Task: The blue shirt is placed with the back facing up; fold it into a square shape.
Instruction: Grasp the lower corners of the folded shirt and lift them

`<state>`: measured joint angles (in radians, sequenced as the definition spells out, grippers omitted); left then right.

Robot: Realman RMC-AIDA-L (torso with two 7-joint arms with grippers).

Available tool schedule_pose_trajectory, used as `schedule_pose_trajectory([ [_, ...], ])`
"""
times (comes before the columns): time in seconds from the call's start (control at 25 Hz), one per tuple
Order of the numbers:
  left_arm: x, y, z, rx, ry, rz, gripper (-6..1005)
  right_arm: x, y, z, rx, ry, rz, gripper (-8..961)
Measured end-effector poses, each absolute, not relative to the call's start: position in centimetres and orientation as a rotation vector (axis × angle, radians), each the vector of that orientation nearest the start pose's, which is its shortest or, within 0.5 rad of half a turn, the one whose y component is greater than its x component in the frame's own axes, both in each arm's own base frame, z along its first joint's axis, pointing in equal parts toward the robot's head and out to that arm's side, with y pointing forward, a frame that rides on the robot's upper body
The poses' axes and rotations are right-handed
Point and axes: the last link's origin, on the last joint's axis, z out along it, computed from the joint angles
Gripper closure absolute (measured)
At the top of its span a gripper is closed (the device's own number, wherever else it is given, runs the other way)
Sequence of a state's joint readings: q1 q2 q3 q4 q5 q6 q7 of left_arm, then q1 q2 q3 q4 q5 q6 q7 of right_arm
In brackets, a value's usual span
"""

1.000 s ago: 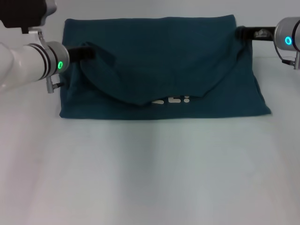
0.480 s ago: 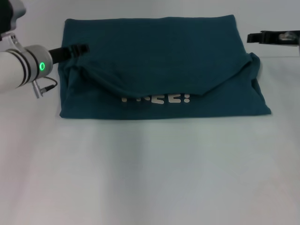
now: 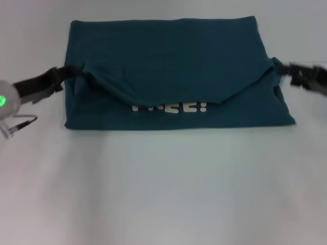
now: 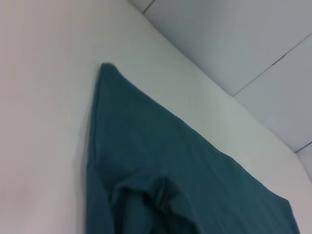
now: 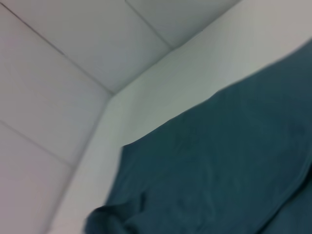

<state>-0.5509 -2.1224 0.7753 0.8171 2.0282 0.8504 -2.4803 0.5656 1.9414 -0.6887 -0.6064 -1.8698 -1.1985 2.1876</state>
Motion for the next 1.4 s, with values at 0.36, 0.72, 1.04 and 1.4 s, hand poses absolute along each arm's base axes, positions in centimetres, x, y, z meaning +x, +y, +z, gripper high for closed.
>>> schedule_pose_trajectory([
  [0.36,-30.2,39.7,2.3,-1.906,-1.416,-0.657,216,32.2,35.0,7.6,-1.975,1.626,1.015,150],
  [0.72,-31.3,39.7,0.7,-1.902,-1.427,-0.578,217,32.0,35.2,7.6,-1.993,1.608,1.012,150],
  [1.04,-32.2,39.5,-0.1,-1.867,-1.456,-0.544,217,32.1,35.1,7.4,-1.986,1.618,1.018,149],
  [1.4,-31.8,39.4,-1.3,-1.911,-1.439,-0.494,218,32.1,35.0,7.4,-1.983,1.620,1.025,151],
])
